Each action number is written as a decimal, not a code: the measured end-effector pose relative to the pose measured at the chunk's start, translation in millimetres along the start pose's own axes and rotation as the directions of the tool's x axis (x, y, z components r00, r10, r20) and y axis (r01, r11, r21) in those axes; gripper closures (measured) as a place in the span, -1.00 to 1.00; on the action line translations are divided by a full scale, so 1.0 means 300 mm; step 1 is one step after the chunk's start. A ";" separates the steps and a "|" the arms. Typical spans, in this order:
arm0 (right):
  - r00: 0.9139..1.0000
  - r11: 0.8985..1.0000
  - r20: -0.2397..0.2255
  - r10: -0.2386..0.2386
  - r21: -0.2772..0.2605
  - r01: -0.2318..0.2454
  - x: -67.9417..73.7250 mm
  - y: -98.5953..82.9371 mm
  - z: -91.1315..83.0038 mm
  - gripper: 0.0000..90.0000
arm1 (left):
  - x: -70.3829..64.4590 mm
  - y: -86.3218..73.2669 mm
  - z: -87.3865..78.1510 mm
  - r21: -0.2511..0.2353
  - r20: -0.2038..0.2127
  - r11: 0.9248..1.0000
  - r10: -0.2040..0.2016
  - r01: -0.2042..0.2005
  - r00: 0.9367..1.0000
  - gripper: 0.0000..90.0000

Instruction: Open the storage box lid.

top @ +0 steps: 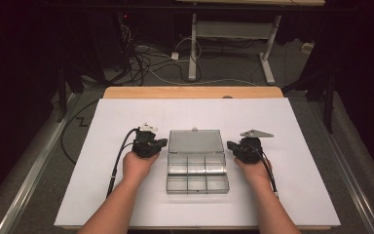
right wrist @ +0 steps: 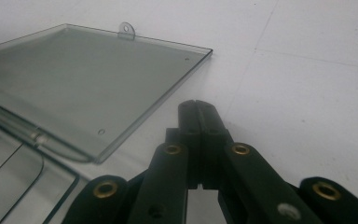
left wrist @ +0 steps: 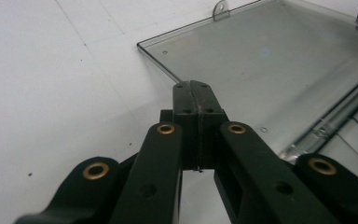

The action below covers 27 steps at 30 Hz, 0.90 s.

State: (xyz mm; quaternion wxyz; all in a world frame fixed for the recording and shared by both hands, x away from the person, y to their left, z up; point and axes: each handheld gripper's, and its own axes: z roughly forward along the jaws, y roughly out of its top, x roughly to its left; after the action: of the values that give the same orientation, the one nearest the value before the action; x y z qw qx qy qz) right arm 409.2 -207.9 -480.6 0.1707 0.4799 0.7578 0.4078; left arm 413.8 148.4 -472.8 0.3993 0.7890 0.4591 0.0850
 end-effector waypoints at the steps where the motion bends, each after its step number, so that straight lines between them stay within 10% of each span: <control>1: 1.000 1.000 -0.001 0.000 -0.005 0.000 0.000 -0.004 -0.011 1.00 | -0.005 -0.005 -0.008 -0.007 0.004 1.000 0.005 -0.005 1.000 0.95; 27: 0.997 0.994 -0.031 -0.067 -0.083 0.065 0.074 -0.212 -0.301 1.00 | -0.087 -0.297 -0.254 -0.129 0.054 0.986 0.109 -0.102 0.993 0.85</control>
State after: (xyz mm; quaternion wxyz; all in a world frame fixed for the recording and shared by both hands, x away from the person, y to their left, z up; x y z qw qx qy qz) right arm 302.5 -242.9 -472.3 0.1909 0.4404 0.7586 0.4406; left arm 302.4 192.9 -479.0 0.4569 0.7877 0.3981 0.1109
